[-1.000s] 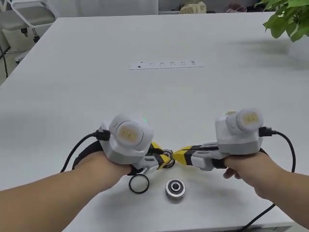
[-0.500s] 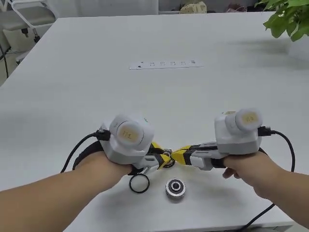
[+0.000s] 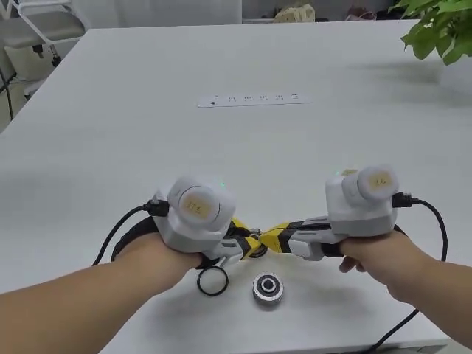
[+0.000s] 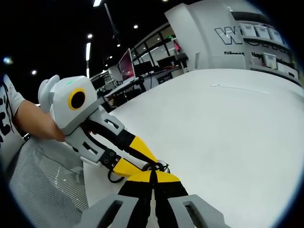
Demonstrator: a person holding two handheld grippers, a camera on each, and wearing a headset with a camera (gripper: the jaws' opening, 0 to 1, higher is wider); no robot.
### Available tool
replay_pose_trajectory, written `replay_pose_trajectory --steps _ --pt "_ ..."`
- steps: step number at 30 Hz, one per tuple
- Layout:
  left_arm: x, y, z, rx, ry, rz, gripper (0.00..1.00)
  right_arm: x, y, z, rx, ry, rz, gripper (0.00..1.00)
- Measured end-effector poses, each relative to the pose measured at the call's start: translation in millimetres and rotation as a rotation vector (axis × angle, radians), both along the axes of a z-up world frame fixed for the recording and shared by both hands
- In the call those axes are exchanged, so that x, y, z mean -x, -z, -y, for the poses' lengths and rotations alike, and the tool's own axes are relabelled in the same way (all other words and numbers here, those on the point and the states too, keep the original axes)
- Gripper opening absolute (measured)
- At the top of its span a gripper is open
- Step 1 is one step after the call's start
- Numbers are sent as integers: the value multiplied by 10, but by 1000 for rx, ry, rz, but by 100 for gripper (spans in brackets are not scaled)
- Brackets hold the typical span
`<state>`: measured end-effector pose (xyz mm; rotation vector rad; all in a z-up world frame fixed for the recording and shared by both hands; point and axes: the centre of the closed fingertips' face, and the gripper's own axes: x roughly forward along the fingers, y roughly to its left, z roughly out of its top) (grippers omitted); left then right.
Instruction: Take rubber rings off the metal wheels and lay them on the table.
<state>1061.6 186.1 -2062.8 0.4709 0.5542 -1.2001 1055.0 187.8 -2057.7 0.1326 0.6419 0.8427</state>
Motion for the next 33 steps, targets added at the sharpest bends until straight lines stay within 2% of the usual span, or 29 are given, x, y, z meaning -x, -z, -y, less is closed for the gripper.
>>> replay_pose_trajectory --steps 22,28,33 --pt "-2 -1 1 4 1 1 7 14 -37 -30 -20 -11 3 0" --pt "-1 -4 -1 7 0 2 7 32 -83 -49 -56 -17 -2 0" --pt "-4 -2 0 8 -1 1 7 18 -77 -35 -48 -12 3 0"
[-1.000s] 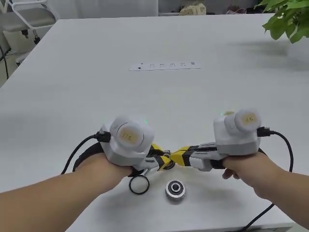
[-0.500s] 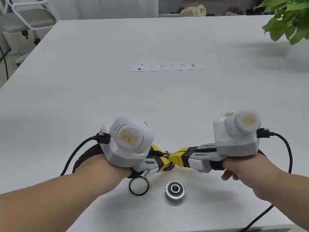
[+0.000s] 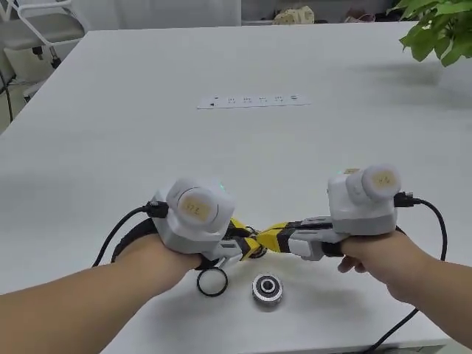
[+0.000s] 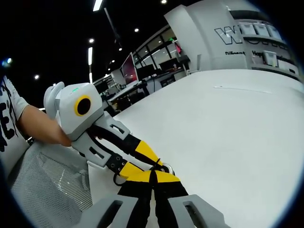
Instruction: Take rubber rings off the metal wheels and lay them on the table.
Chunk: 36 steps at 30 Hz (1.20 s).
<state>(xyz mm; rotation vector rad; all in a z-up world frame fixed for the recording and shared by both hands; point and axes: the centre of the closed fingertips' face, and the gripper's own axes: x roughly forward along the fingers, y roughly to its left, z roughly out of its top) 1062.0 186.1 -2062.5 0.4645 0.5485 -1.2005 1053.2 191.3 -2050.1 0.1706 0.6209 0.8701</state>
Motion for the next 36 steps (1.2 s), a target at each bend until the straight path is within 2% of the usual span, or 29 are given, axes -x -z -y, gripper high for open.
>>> replay_pose_trajectory --steps 5,11,18,23,29,36 --pt "1 -1 2 3 3 3 7 -24 20 44 18 11 12 0" --pt "-10 0 7 7 5 -8 7 -39 30 65 36 11 31 0" --pt "-10 -14 9 -2 17 -8 7 -41 11 62 39 4 45 0" --pt "-10 -123 -7 26 13 -15 6 -40 2 69 42 3 46 0" --pt "3 -193 -75 31 21 -6 7 -59 -48 78 36 9 64 0" --pt "4 -349 -198 52 21 14 8 -55 -82 71 28 8 69 0"
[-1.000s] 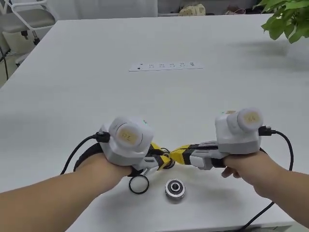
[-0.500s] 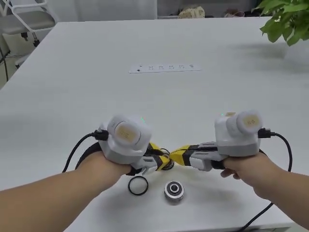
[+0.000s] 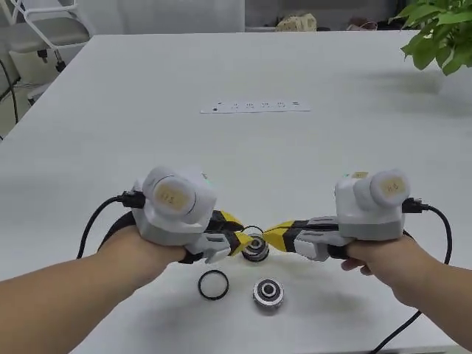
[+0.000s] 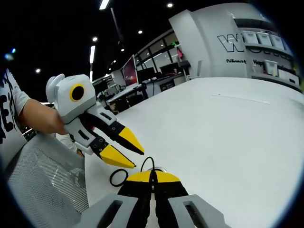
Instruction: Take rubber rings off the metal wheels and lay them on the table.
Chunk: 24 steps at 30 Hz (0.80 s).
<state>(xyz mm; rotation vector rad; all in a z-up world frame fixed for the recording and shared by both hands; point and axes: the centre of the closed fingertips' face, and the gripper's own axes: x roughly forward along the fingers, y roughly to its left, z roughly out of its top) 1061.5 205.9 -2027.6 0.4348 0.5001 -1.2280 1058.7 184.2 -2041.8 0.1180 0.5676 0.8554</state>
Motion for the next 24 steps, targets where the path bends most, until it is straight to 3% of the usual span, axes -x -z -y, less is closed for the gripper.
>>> replay_pose_trajectory --steps 12,24 --pt "104 -238 -139 36 10 23 12 7 -136 -54 -29 -7 29 0" --pt "228 -303 -344 20 35 52 16 96 -206 -215 -44 -59 40 0"
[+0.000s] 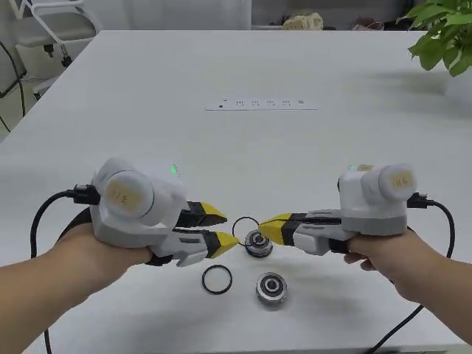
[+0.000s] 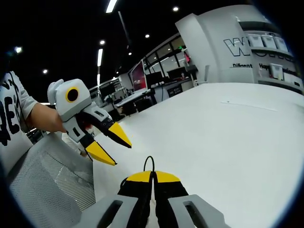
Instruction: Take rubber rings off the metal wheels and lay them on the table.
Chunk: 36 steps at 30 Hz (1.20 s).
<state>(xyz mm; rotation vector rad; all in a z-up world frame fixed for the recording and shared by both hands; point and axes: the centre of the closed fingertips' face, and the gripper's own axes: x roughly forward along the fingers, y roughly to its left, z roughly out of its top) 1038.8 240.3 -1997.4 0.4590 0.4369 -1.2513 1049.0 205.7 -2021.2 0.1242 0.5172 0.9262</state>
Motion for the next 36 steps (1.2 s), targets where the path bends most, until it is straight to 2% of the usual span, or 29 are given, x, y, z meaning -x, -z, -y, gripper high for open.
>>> replay_pose_trajectory --steps 3,11,20,28,36 --pt "-12 -11 -62 7 -8 -2 16 15 8 -27 3 -18 1 0" --pt "51 -79 -219 21 -23 -3 18 53 -10 -109 1 -58 -1 0" --pt "109 -119 -423 31 -51 -7 19 108 -22 -221 -2 -88 -23 0" --pt "172 -87 -571 20 -64 -13 20 177 13 -317 6 -120 -50 0" --pt "183 -91 -655 23 -75 -18 21 254 72 -426 12 -154 -96 0"
